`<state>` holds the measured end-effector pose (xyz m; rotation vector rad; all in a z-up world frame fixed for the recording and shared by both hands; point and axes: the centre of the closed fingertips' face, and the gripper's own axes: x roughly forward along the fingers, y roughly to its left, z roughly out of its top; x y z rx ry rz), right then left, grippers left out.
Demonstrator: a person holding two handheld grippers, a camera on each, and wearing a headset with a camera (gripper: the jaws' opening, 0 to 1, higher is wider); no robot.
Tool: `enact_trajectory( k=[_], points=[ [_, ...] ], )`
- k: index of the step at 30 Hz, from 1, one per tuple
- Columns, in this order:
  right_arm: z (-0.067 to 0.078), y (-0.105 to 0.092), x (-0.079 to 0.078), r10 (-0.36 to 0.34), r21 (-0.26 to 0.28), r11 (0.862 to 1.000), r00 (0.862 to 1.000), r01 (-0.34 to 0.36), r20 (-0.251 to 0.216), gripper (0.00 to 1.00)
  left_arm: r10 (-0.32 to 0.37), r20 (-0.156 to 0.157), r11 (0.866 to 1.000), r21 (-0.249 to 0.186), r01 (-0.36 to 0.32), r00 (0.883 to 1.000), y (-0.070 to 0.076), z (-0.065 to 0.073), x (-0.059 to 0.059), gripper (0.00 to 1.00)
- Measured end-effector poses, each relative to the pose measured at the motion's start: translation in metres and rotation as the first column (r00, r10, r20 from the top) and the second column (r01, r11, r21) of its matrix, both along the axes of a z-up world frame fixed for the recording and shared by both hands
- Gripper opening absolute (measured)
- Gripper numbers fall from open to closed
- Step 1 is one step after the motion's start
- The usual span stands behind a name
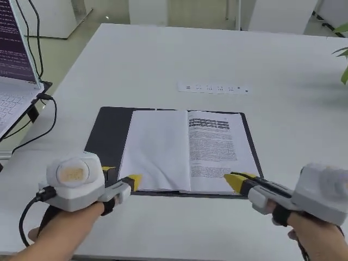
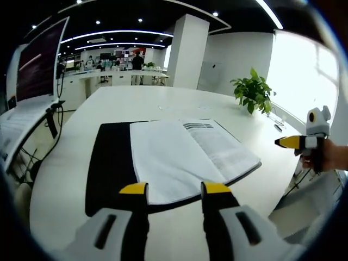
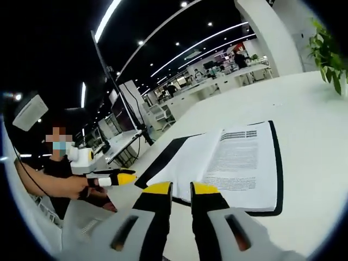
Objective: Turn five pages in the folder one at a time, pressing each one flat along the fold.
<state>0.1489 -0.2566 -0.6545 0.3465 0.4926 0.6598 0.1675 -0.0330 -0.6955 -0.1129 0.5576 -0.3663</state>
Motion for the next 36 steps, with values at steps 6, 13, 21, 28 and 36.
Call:
enact_trajectory(
  k=[6,13,21,28,36],
  points=[
    [0.014,-0.020,-0.005,-0.080,-0.035,0.996,0.996,0.082,0.046,0.29,0.017,0.011,1.000,-0.026,-0.017,1.000,0.004,0.021,-0.025,0.48],
    [0.017,-0.034,-0.017,-0.124,-0.067,0.989,0.990,0.129,0.071,0.45,-0.019,0.069,1.000,0.018,0.018,0.997,0.004,0.052,-0.037,0.58],
    [0.018,-0.048,-0.023,-0.156,-0.116,0.979,0.982,0.168,0.110,0.68,0.003,0.073,1.000,0.017,-0.004,0.997,0.011,0.064,-0.049,0.77],
    [0.026,-0.060,-0.019,-0.210,-0.124,0.965,0.963,0.232,0.167,0.95,0.052,0.089,0.997,0.057,-0.057,0.995,0.027,0.065,-0.056,0.95],
    [0.027,-0.060,-0.021,-0.219,-0.111,0.965,0.964,0.237,0.152,1.00,0.059,0.093,0.995,0.074,-0.066,0.994,0.036,0.067,-0.060,0.99]
  ],
)
